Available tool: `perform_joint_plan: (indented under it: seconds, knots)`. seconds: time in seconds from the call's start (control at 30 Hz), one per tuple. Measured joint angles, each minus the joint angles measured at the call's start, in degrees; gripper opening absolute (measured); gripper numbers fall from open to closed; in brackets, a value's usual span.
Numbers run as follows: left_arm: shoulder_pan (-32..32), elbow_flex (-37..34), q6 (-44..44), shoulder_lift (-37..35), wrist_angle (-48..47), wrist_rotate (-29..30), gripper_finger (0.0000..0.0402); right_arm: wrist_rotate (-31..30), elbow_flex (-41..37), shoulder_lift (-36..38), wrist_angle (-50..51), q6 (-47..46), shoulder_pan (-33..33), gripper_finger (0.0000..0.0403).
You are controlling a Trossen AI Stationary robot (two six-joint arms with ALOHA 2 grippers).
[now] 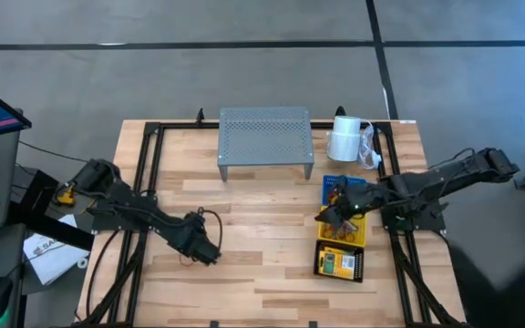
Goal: Pick & Place Office Desk Supplies
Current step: Put the red rubber band into the yellow basket
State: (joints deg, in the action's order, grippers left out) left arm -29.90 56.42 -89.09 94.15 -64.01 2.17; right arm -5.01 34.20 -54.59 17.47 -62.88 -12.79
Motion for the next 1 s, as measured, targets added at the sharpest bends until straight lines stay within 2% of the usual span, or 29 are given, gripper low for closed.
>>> perform_joint_plan:
  seconds: [0.33,0.57,0.8,1.0]
  knots:
    - [2.7,-0.1,0.1,4.0,1.7,2.4,0.0152,0.0,0.0,5.5,-8.7,2.9,0.1,0.0176]
    - [3.6,-6.8,0.1,2.2,13.4,0.6,0.0177,0.2,0.0,6.4,-10.9,3.8,-0.8,0.0162]
    - [2.9,-10.7,-4.3,-3.8,13.3,1.1,0.0179,0.3,0.0,6.7,-11.4,4.0,-3.4,0.0152]
    - [2.9,-18.3,-7.3,-12.2,19.6,2.1,0.017,0.3,0.0,6.6,-11.9,4.0,-4.1,0.0143]
